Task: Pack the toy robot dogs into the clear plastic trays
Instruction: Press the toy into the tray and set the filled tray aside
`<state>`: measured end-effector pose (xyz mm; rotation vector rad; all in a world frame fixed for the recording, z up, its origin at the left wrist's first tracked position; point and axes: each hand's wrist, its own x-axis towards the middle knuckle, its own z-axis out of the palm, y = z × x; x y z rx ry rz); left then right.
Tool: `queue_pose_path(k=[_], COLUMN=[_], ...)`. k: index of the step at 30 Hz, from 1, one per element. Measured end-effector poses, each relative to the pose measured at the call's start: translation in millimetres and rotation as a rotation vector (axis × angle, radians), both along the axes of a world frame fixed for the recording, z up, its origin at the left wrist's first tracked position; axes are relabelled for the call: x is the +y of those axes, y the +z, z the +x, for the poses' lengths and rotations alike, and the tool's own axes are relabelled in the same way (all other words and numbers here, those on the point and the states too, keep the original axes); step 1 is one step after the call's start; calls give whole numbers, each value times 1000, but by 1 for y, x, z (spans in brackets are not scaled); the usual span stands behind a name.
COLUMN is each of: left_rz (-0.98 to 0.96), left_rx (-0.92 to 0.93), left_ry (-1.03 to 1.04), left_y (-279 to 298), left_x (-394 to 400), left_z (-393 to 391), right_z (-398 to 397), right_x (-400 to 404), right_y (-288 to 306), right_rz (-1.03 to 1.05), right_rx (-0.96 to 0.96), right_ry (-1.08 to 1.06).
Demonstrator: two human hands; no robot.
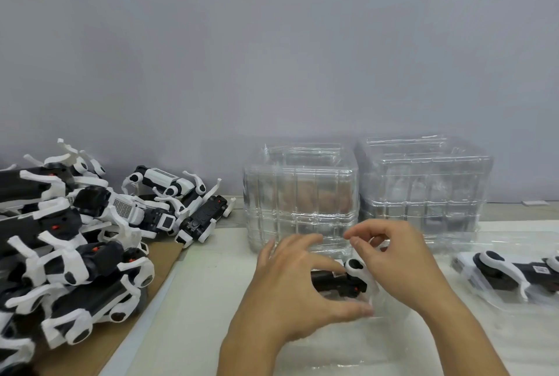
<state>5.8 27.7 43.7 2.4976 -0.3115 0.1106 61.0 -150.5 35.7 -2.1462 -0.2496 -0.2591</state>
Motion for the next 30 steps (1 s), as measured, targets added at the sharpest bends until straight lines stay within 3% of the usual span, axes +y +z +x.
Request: queue_pose_path(k=[7,14,21,30], left_rz=[146,206,244,411], left_rx=[165,163,55,-298], left_ry=[4,20,36,56], left_y=[6,3,6,25], left_x=[-3,-3,-11,-13], left_z=[-3,-2,-9,-19], right_z=[1,-1,-14,-28], right_x=[1,3,5,-5], right_y=[0,-1,-1,1], right_rz=[2,60,156,694], right_rx=[3,-7,-70,-116], right_ry=[-6,-10,-81,-140])
